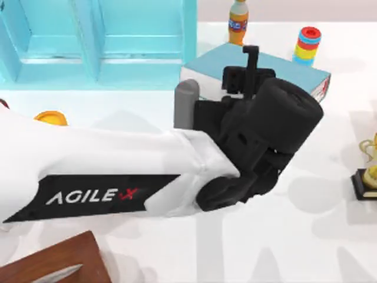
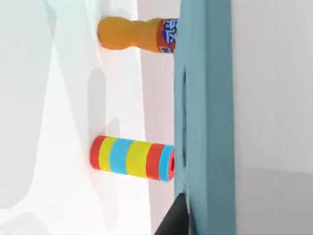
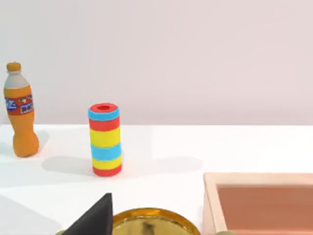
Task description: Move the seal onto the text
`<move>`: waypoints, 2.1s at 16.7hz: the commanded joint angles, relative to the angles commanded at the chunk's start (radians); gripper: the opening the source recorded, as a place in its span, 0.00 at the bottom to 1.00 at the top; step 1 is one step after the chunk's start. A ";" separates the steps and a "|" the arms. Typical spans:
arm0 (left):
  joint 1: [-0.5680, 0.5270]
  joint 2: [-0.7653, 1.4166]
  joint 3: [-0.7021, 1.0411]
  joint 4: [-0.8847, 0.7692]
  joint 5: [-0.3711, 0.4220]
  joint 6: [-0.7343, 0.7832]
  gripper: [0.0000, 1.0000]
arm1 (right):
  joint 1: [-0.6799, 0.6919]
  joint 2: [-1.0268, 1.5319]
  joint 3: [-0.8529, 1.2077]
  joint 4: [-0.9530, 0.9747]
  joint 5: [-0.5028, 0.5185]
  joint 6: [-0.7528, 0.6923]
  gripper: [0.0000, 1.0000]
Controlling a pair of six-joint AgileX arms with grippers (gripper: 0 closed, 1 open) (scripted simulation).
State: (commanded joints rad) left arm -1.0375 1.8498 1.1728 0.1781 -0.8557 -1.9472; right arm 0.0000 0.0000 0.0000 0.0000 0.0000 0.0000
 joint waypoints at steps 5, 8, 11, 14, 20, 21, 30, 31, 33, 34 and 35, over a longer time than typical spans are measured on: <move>-0.129 0.135 -0.002 -0.073 -0.265 -0.259 0.00 | 0.000 0.000 0.000 0.000 0.000 0.000 1.00; -0.160 0.176 -0.003 -0.095 -0.337 -0.330 0.00 | 0.000 0.000 0.000 0.000 0.000 0.000 1.00; -0.163 0.181 -0.004 -0.097 -0.345 -0.337 0.00 | 0.000 0.000 0.000 0.000 0.000 0.000 1.00; -0.158 0.181 -0.008 -0.098 -0.339 -0.335 0.00 | 0.000 0.000 0.000 0.000 0.000 0.000 1.00; -0.174 0.175 -0.004 -0.125 -0.353 -0.362 0.00 | 0.000 0.000 0.000 0.000 0.000 0.000 1.00; -0.174 0.175 -0.004 -0.125 -0.353 -0.362 0.00 | 0.000 0.000 0.000 0.000 0.000 0.000 1.00; -0.170 0.252 -0.042 -0.017 -0.348 -0.359 0.00 | 0.000 0.000 0.000 0.000 0.000 0.000 1.00; -0.170 0.252 -0.042 -0.017 -0.348 -0.359 0.00 | 0.000 0.000 0.000 0.000 0.000 0.000 1.00; -0.170 0.252 -0.042 -0.017 -0.348 -0.359 0.00 | 0.000 0.000 0.000 0.000 0.000 0.000 1.00; -0.170 0.252 -0.042 -0.017 -0.348 -0.359 0.08 | 0.000 0.000 0.000 0.000 0.000 0.000 1.00; -0.170 0.252 -0.042 -0.017 -0.348 -0.359 0.15 | 0.000 0.000 0.000 0.000 0.000 0.000 1.00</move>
State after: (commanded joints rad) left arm -1.2074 2.1020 1.1313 0.1607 -1.2038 -2.3062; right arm 0.0000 0.0000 0.0000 0.0000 0.0000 0.0000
